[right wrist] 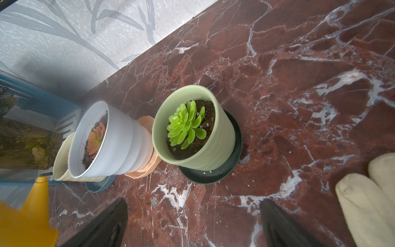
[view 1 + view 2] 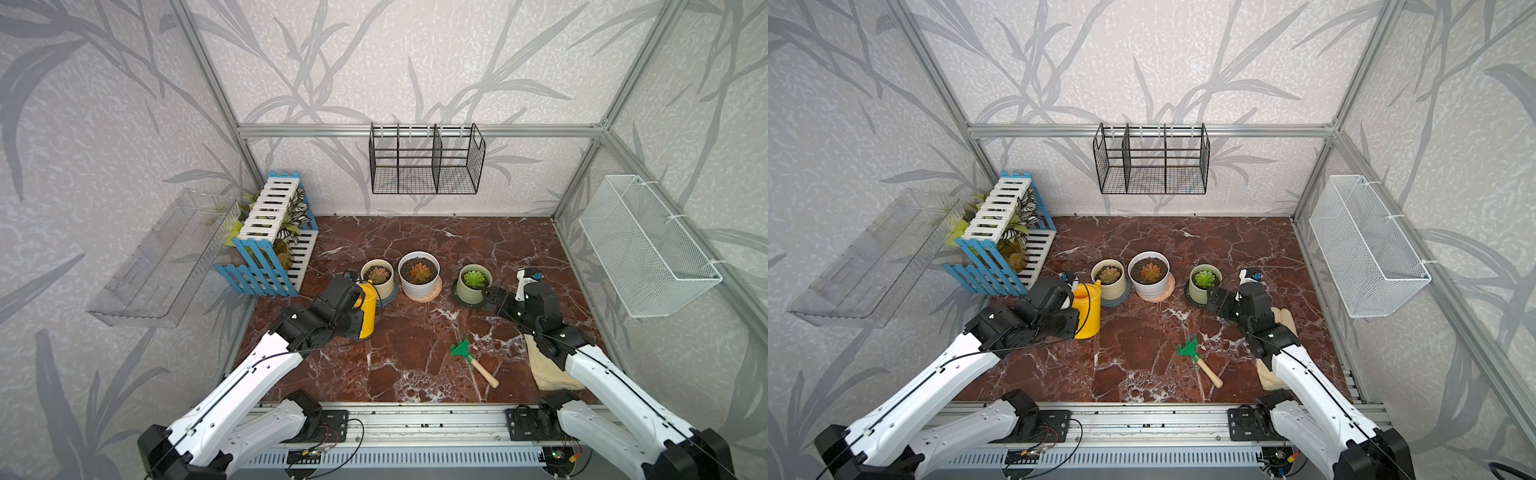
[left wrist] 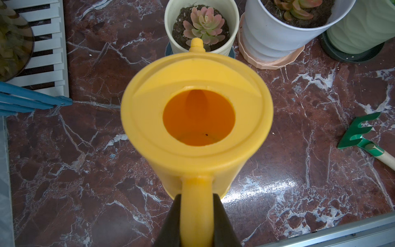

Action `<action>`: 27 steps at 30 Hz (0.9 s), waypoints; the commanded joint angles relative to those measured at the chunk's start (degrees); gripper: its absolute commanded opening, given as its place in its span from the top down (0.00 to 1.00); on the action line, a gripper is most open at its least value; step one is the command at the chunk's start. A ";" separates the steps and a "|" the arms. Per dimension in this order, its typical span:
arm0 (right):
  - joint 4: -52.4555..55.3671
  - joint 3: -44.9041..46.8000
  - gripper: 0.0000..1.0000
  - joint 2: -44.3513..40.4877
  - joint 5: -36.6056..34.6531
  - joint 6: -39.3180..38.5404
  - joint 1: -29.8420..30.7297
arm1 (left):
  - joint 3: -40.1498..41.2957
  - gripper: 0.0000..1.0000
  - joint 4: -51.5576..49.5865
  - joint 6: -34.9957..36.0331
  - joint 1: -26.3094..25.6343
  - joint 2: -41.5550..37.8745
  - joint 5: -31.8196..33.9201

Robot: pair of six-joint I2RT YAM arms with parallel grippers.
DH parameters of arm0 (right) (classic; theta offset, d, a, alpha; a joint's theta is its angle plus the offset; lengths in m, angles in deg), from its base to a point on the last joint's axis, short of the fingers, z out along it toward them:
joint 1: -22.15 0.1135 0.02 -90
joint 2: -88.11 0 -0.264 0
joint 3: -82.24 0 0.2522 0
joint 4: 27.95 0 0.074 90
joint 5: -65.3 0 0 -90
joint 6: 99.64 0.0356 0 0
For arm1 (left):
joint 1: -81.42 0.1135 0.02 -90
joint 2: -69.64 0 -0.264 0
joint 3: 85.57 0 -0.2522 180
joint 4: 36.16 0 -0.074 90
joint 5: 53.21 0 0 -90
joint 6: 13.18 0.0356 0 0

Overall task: Water the succulent around the soil edge
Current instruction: Water the soil of the potted plant with water.

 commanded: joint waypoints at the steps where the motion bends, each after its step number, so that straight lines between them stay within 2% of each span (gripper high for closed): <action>1: -0.72 -1.11 0.02 -0.25 -0.07 -0.14 -0.14 | -2.13 1.00 0.17 -0.11 0.40 -0.53 0.72; 9: -0.94 -1.11 0.02 0.01 -0.08 -0.14 -0.14 | -1.56 1.00 2.86 0.43 0.31 -1.26 -5.68; 15: -1.03 -1.10 0.02 0.34 -0.01 -0.14 -0.14 | -0.78 1.00 4.29 0.64 0.31 -1.30 -7.14; 27: -0.80 -1.29 0.02 0.40 0.19 -0.14 -0.14 | -2.37 1.00 0.70 -0.88 0.35 -1.41 2.16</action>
